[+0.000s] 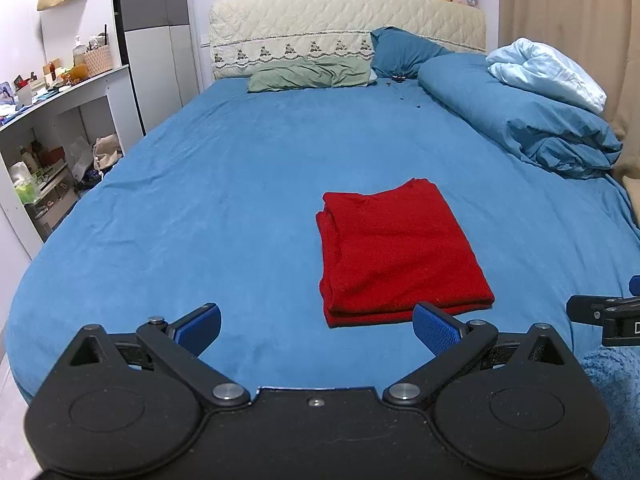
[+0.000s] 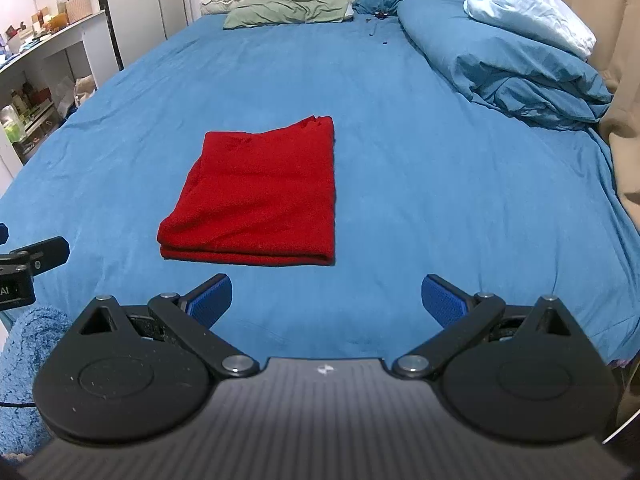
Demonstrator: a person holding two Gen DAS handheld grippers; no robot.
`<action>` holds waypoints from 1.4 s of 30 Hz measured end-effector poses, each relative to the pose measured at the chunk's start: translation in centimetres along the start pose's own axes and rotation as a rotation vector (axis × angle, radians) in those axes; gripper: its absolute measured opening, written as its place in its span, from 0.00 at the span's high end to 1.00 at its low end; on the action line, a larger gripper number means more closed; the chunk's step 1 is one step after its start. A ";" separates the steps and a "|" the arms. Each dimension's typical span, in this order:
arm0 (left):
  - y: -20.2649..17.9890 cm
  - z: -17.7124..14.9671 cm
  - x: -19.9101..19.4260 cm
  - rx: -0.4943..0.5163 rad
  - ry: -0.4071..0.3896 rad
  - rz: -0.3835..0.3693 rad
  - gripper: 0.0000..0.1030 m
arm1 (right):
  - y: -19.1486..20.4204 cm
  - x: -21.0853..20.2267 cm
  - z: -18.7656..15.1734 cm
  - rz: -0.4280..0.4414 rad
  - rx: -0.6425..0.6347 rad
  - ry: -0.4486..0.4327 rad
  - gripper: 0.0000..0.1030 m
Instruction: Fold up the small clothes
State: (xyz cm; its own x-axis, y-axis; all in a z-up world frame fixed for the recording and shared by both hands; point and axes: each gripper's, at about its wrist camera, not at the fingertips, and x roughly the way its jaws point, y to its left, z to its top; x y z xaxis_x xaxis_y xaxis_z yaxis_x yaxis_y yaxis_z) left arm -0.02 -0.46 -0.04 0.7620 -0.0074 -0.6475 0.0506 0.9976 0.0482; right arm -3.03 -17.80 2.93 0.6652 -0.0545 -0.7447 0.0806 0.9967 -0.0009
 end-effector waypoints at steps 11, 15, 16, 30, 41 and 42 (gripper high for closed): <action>1.0 0.0 -0.3 -0.022 -0.011 -0.004 0.00 | 0.1 -0.1 0.2 0.010 0.010 -0.003 0.00; 1.4 0.1 -0.4 -0.021 -0.016 -0.004 0.00 | 0.4 -0.2 0.1 0.008 0.011 -0.004 0.00; 1.4 0.1 -0.4 -0.021 -0.018 -0.004 0.00 | 0.4 -0.2 0.1 0.008 0.011 -0.004 0.00; 2.3 0.2 -0.6 -0.032 -0.040 -0.013 0.00 | 0.7 -0.3 0.1 0.001 0.015 -0.006 0.00; 2.7 0.0 -0.8 -0.027 -0.046 -0.014 0.00 | 1.0 -0.4 0.0 0.001 0.016 -0.008 0.00; 2.6 0.1 -0.8 -0.028 -0.046 -0.014 0.00 | 1.0 -0.4 0.0 0.000 0.017 -0.008 0.00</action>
State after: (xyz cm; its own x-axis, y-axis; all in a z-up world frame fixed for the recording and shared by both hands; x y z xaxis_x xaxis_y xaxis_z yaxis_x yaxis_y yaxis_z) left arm -0.46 2.16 0.65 0.7903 -0.0236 -0.6123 0.0436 0.9989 0.0177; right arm -3.21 -16.78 3.23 0.6712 -0.0552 -0.7392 0.0931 0.9956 0.0102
